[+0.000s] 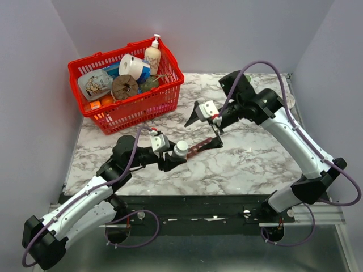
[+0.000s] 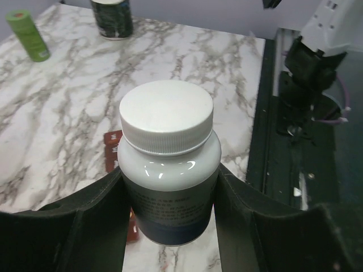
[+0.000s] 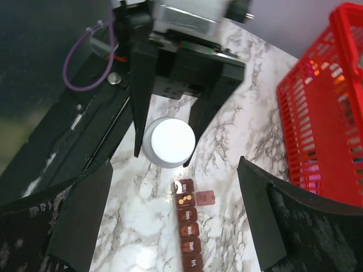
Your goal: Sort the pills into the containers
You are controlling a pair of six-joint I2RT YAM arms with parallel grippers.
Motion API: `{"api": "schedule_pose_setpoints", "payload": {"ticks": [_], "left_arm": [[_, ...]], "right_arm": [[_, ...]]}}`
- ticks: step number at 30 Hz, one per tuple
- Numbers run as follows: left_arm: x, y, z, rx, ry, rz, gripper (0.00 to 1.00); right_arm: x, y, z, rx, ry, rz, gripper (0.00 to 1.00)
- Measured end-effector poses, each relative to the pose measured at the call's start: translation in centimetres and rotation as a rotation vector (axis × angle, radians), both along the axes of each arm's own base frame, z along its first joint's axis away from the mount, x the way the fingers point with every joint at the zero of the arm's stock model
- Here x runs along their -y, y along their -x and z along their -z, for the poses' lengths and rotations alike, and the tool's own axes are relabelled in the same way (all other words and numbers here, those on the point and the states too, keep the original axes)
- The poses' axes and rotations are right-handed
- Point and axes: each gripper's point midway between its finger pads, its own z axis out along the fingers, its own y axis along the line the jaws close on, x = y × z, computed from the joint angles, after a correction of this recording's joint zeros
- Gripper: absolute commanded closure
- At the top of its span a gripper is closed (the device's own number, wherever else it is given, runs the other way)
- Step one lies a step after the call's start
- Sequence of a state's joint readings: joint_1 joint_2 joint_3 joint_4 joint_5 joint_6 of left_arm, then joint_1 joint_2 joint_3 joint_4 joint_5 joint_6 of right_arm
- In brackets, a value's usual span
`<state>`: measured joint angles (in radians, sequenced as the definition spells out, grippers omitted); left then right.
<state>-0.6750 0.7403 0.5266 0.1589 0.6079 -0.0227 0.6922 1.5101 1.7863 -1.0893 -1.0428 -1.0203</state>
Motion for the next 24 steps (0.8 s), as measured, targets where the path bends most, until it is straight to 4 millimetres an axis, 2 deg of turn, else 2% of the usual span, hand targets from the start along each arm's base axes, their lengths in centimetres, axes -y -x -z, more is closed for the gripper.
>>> {"api": "schedule_pose_setpoints", "payload": {"ticks": [6,10,15,20,22,24], "left_arm": [[1.2,1.8,0.5,-0.067,-0.029,0.16,1.0],[1.7,2.3,0.7,-0.094,-0.036,0.214,1.0],[1.9,2.5,0.8,-0.106,-0.04,0.24,1.0],[2.0,2.7,1.0,-0.115,-0.043,0.252,1.0],[2.0,2.7,1.0,-0.115,-0.043,0.254,1.0],[1.9,2.7,1.1,-0.118,-0.044,0.252,1.0]], "right_arm": [[-0.9,2.8,3.9,0.028,0.072,-0.183,0.04],[-0.8,4.2,5.2,-0.001,0.113,-0.218,0.16],[-0.8,4.2,5.5,-0.007,0.124,-0.216,0.3],[-1.1,3.6,6.0,-0.022,0.146,-0.19,0.51],[-1.2,3.3,6.2,-0.024,0.151,-0.173,0.63],[-1.4,3.1,6.3,-0.038,0.158,-0.154,0.65]]}}
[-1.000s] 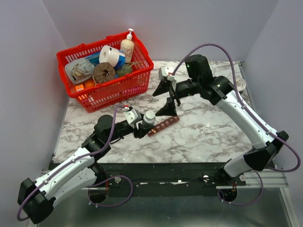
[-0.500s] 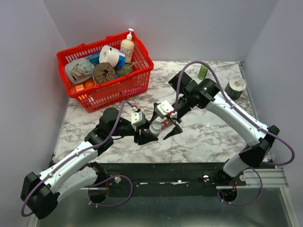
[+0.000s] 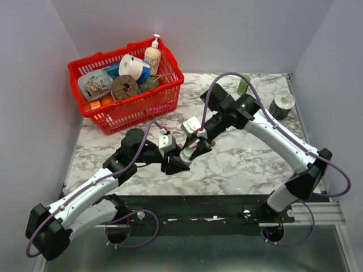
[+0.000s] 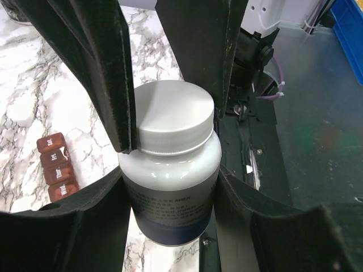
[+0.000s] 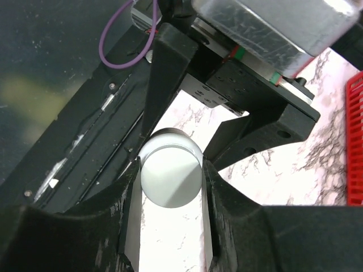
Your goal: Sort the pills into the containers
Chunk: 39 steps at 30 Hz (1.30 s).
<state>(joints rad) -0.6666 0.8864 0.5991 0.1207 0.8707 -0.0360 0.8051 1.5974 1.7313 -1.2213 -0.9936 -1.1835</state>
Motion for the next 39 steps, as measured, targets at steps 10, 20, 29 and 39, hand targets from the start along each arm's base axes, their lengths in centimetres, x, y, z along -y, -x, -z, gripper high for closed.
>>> {"api": "schedule_pose_setpoints", "payload": {"ticks": [10,20,29,39], "left_arm": [[-1.1,-3.1,1.1,0.037,-0.01,-0.227,1.0],[-2.7,-9.1,3.8,0.093,-0.07,-0.658,1.0],[-3.3,-11.0,4.0,0.113,-0.078,-0.789,1.0],[-1.1,-8.1,0.8,0.13,0.012,-0.581,1.0]], "right_arm": [[-1.4,-2.8,1.2,-0.125,0.065,0.251,0.82],[-2.4,-8.6,4.0,-0.35,0.079,0.725,0.9],[-2.9,-10.5,4.1,-0.418,0.045,0.84,0.58],[-1.2,-8.9,-0.1,-0.408,0.017,0.624,0.0]]}}
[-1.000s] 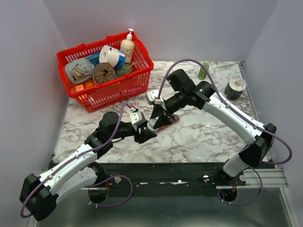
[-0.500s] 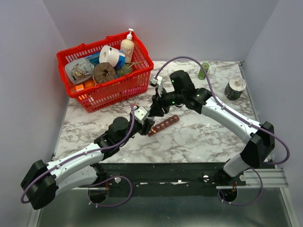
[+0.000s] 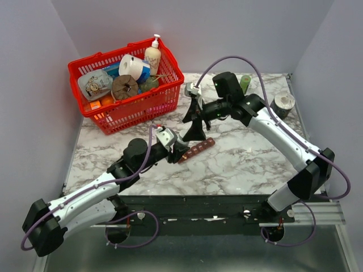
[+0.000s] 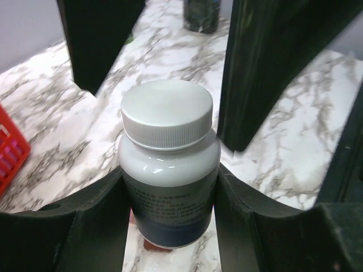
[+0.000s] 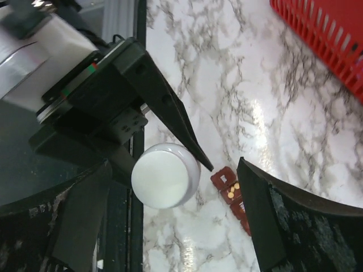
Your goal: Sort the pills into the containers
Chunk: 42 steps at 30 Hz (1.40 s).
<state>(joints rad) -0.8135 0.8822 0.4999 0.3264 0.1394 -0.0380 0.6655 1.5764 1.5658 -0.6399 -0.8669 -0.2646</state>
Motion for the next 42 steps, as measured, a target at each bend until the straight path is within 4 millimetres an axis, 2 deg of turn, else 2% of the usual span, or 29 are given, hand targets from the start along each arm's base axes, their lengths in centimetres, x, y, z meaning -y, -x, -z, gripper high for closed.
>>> {"api": "schedule_pose_setpoints", "payload": {"ticks": [3,6,8,11,15,16,22,25,28,30,36,37,39,42], "left_arm": [[0.3,2.1,-1.4,0.009,0.023,0.11,1.0],[0.5,4.1,-1.9,-0.003,0.037,0.217,1.0],[0.7,5.3,-1.8,-0.022,0.037,0.284,1.0],[1.1,6.8,-1.8,-0.059,0.031,0.372,1.0],[1.6,7.6,-2.3,-0.074,0.03,0.441,1.0],[1.7,7.8,-2.3,-0.078,0.03,0.454,1.0],[1.9,8.3,-1.6,-0.113,0.014,0.489,1.0],[1.9,8.3,-1.5,-0.116,0.012,0.493,1.0],[1.9,7.9,-1.5,-0.114,0.011,0.465,1.0],[1.7,7.5,-1.4,-0.121,0.009,0.435,1.0],[0.8,4.6,-0.7,-0.147,0.006,0.247,1.0],[0.5,4.0,-0.3,-0.15,0.005,0.206,1.0],[0.0,2.8,0.3,-0.152,0.01,0.126,1.0],[-0.9,1.1,1.3,-0.161,0.025,0.001,1.0]], "right_arm": [[1.3,1.4,-2.4,0.109,-0.054,-0.115,0.0],[3.0,4.4,-3.5,0.229,-0.098,-0.279,0.0],[3.7,6.4,-3.4,0.284,-0.115,-0.382,0.02],[3.8,8.4,-2.5,0.318,-0.113,-0.487,0.05],[3.3,9.7,-1.3,0.304,-0.103,-0.559,0.12],[3.2,9.8,-1.1,0.303,-0.102,-0.567,0.17],[2.9,9.9,-0.8,0.286,-0.097,-0.572,0.39],[2.6,9.7,-0.8,0.281,-0.093,-0.558,0.44],[2.1,9.1,-0.7,0.275,-0.09,-0.53,0.6],[1.8,8.5,-0.5,0.259,-0.081,-0.497,0.65],[0.8,5.9,0.3,0.188,-0.04,-0.328,0.7],[0.6,5.3,0.7,0.173,-0.033,-0.286,0.77],[0.1,4.2,1.3,0.138,-0.021,-0.203,0.81],[-0.8,2.3,2.5,0.07,-0.01,-0.052,0.82]]}}
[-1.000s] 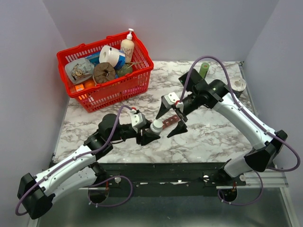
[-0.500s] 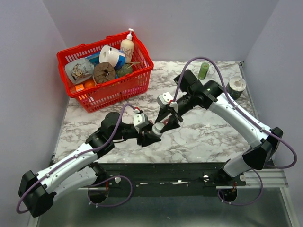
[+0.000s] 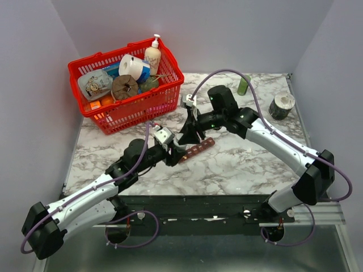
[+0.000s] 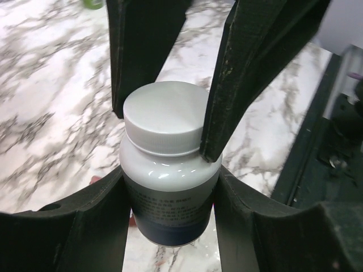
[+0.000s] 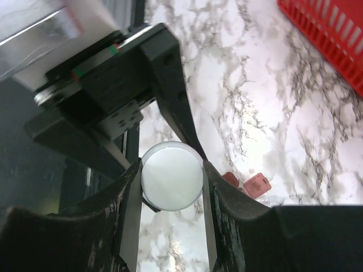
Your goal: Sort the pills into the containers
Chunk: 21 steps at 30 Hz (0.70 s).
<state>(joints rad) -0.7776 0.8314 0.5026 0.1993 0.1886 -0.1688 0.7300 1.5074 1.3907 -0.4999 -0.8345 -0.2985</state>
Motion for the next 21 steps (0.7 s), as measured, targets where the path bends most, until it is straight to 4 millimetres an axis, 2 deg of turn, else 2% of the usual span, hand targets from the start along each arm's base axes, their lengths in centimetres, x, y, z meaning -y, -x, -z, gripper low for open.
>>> {"api": "schedule_pose_setpoints", "payload": {"ticks": [1,3,4,6,7,8,9,13,15,18,21], "left_arm": [[-0.2,-0.4,0.2,-0.005,0.001,-0.031,1.0],[-0.6,-1.4,0.3,-0.01,0.008,-0.096,1.0],[-0.7,-1.9,0.2,-0.007,0.016,-0.127,1.0],[-0.9,-2.6,-0.1,0.0,0.031,-0.166,1.0],[-1.1,-3.0,-0.3,0.006,0.037,-0.185,1.0],[-1.3,-3.2,-0.5,0.012,0.044,-0.199,1.0],[-1.4,-3.3,-0.8,0.022,0.05,-0.2,1.0],[-1.9,-3.0,-2.6,0.062,0.093,-0.199,1.0],[-2.2,-2.2,-3.7,0.089,0.122,-0.17,1.0],[-1.9,-0.3,-4.4,0.112,0.144,-0.077,1.0],[-1.2,2.1,-4.6,0.123,0.149,0.064,1.0]], "right_arm": [[-0.3,-0.6,0.2,-0.027,0.0,0.051,0.7],[-0.8,-1.6,0.2,-0.068,-0.009,0.138,0.55],[-1.0,-2.0,0.1,-0.083,-0.019,0.171,0.39],[-1.3,-2.7,-0.3,-0.104,-0.031,0.215,0.22],[-1.3,-2.6,-0.2,-0.118,-0.028,0.221,0.09],[-1.3,-2.6,-0.3,-0.125,-0.03,0.225,0.04],[-1.2,-2.9,-0.6,-0.115,-0.03,0.236,0.0],[0.5,-3.3,-2.0,-0.114,-0.05,0.2,0.0],[1.4,-3.3,-3.4,-0.081,-0.079,0.156,0.0],[3.0,-2.3,-6.1,0.044,-0.129,0.032,0.0],[4.5,0.4,-8.1,0.233,-0.166,-0.178,0.0]]}}
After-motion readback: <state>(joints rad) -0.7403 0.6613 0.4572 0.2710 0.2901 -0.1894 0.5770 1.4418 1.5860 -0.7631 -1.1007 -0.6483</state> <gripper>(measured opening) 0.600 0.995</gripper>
